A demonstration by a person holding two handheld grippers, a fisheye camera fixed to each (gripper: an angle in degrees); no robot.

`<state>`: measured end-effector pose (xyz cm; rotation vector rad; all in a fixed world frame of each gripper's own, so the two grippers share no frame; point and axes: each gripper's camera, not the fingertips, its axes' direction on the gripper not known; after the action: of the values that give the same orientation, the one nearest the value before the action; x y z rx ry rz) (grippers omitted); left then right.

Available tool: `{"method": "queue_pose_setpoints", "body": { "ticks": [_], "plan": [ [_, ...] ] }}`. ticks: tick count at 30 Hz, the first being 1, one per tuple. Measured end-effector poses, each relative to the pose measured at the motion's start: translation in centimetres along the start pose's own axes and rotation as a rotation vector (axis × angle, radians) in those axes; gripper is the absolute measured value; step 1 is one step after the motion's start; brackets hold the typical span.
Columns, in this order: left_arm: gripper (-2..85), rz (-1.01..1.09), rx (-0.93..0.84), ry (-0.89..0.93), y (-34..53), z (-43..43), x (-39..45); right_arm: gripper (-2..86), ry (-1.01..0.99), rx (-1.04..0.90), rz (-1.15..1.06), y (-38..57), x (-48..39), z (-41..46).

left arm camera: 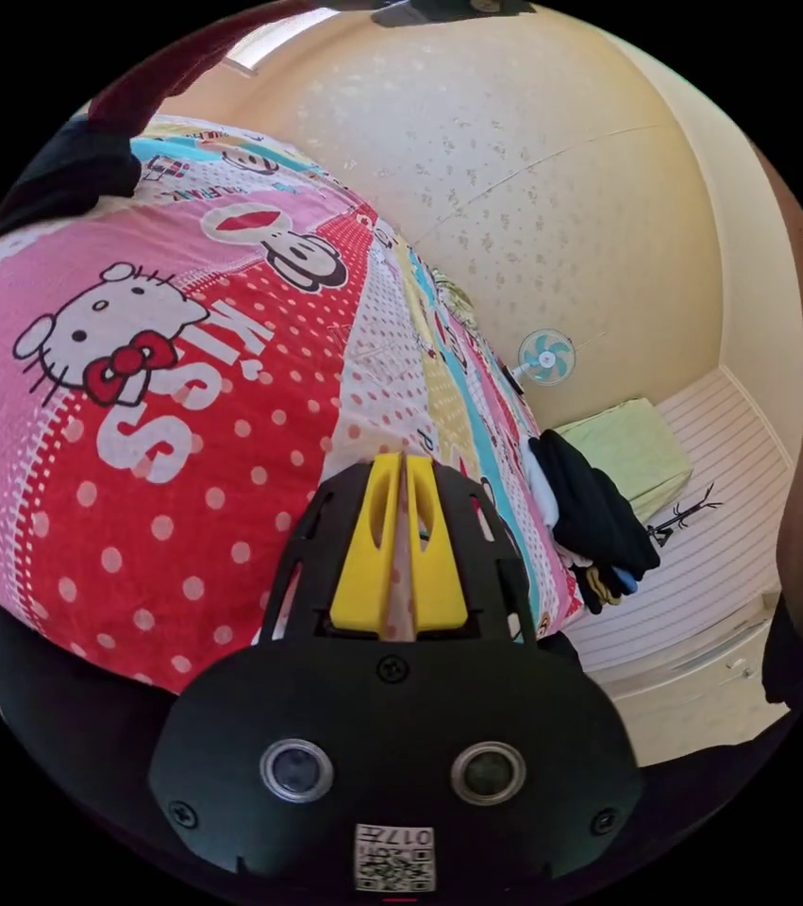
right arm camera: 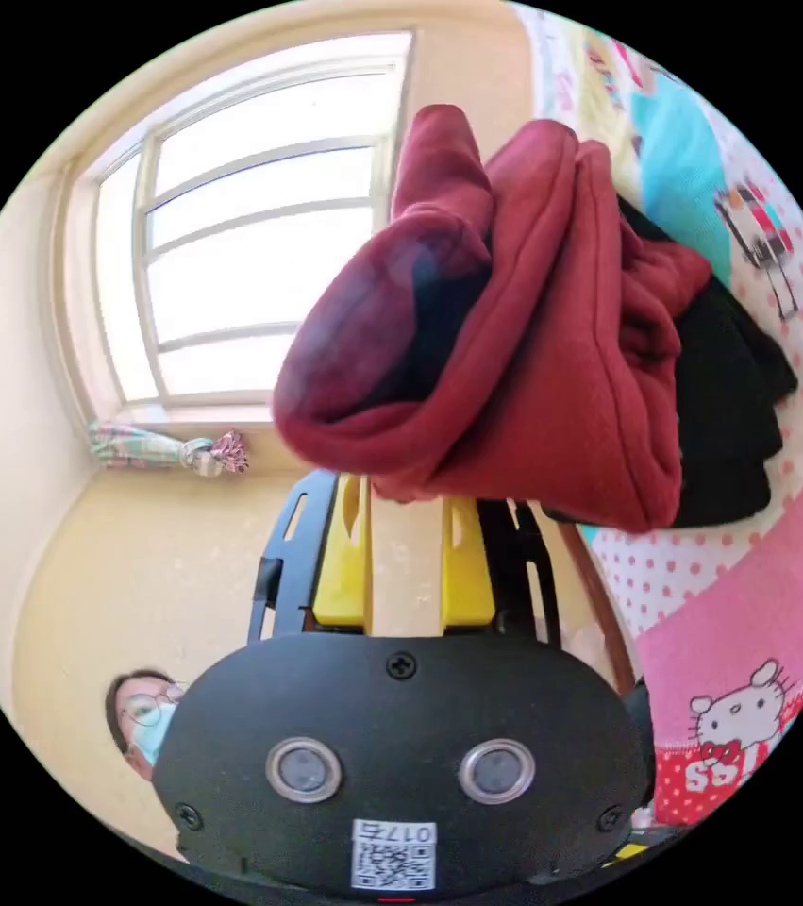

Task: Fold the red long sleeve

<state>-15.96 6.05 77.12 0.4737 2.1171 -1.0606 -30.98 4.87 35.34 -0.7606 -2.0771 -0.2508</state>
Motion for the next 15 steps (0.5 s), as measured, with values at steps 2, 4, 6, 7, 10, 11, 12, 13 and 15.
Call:
{"method": "queue_pose_setpoints", "body": {
  "ticks": [2, 4, 6, 7, 10, 11, 12, 13, 15],
  "plan": [
    [-0.9, -0.013, 0.002, 0.028, -0.3, -0.1, -0.2, 6.9, -0.187, -0.100, 0.098, 2.2, 3.2, 1.3],
    [-0.9, -0.032, 0.010, 0.058, -0.5, -0.1, -0.4, 6.7, -0.288, -0.179, 0.077, 4.5, 2.0, 1.0],
    [-0.9, -0.043, 0.019, 0.069, -0.8, 0.0, -0.4, 6.2, -0.269, -0.219, -0.010, 7.1, -0.9, -0.9],
    [-0.9, -0.042, 0.019, 0.066, -0.9, 0.0, -0.3, 5.7, -0.226, -0.216, -0.082, 9.3, -2.8, -2.9],
    [-1.0, -0.024, 0.027, 0.042, -1.0, 0.2, 0.2, 4.0, 0.011, -0.076, -0.222, 16.2, -6.1, -10.1],
    [-1.0, -0.017, 0.027, 0.033, -1.1, 0.3, 0.4, 3.3, 0.200, 0.009, -0.256, 19.6, -6.8, -13.0],
    [-1.0, -0.013, 0.024, 0.025, -1.2, 0.4, 0.5, 3.2, 0.317, 0.048, -0.259, 21.4, -6.9, -14.3],
    [-1.0, -0.011, 0.023, 0.021, -1.2, 0.4, 0.6, 2.8, 0.589, 0.115, -0.205, 24.8, -6.5, -16.3],
    [-1.0, 0.000, 0.016, 0.006, -1.4, 0.6, 0.8, 2.2, 0.981, 0.169, 0.017, 29.9, -4.2, -18.2]
  ]
}}
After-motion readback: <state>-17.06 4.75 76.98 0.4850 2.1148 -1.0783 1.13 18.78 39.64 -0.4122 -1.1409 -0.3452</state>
